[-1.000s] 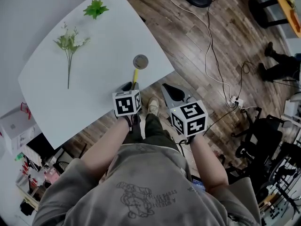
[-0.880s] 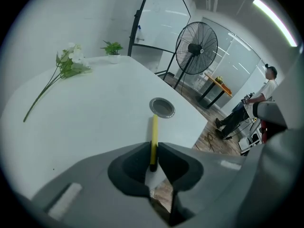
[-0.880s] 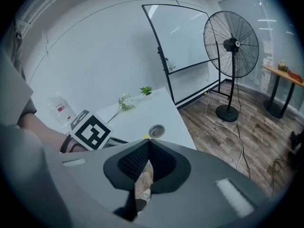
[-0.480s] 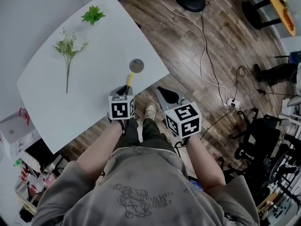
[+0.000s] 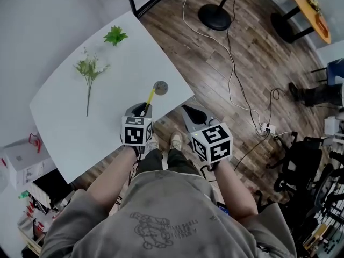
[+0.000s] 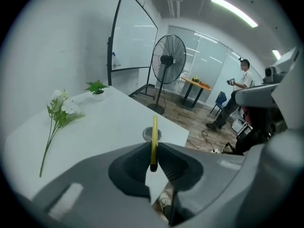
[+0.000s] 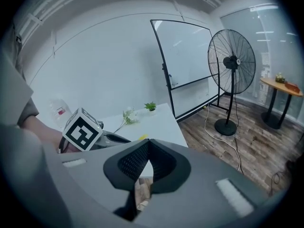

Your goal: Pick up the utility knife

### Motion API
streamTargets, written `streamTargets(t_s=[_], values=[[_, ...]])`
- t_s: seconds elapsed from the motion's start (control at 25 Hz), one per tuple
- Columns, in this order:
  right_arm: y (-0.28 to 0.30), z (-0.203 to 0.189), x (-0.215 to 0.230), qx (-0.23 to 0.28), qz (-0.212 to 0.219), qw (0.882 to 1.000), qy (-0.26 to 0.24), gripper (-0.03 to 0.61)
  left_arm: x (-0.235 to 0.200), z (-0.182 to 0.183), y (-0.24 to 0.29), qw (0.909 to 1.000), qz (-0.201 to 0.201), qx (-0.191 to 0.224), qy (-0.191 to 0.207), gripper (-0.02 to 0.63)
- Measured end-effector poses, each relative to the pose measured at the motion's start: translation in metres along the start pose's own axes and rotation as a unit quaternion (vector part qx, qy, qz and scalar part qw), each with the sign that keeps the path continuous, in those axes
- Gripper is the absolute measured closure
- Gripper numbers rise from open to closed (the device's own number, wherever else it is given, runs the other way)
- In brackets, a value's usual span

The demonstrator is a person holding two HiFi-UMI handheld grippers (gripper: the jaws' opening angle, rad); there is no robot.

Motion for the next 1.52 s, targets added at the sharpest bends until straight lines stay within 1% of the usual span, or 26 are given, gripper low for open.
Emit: streamTargets(t_s=[0.12,0.4,0.6,0.76,0.96,1.24,1.44,1.52], values=[[-0.016,0.015,-0.008,0.026,0.0,1.0,-0.011,0.549,-0.002,0.016,-0.018,0.9997,-0.007,0.023,-0.011,0.565],[-0.055,0.049,-0.022,0.085,-0.013,0.995,-0.049,0.549,-0.011,0.048,-0.064,0.9968,0.004,0.078,0.018,0.565],[-0.091,0.078,-0.03,0.15,-0.007,0.988,-0.045,0.549,-0.023,0.073,-0.105,0.9906,0.02,0.133,0.029,0.565],[-0.118,0.101,-0.045,0.193,-0.007,0.979,-0.067,0.549,-0.029,0.094,-0.139,0.9833,0.023,0.176,0.037,0.565],[-0.148,0.13,-0.059,0.25,-0.003,0.963,-0.103,0.549,-0.031,0.124,-0.177,0.9703,0.028,0.232,0.06,0.565],[-0.181,0.151,-0.07,0.298,-0.025,0.944,-0.138,0.549,-0.029,0.154,-0.239,0.9436,0.03,0.314,0.1,0.565],[-0.2,0.156,-0.077,0.343,-0.035,0.929,-0.139,0.549,-0.027,0.162,-0.272,0.9227,0.042,0.368,0.107,0.564],[-0.205,0.157,-0.079,0.354,-0.036,0.925,-0.135,0.549,-0.024,0.162,-0.282,0.9175,0.045,0.379,0.113,0.565]])
Point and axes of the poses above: the fingertips, and each gripper's own axes: y forward along the fingers, x to its right, z out of its top, the point moved 10 cm from there along -y, backward along the fingers, and after that the axes turned 7 degrees about y, right-handed, at the moved point
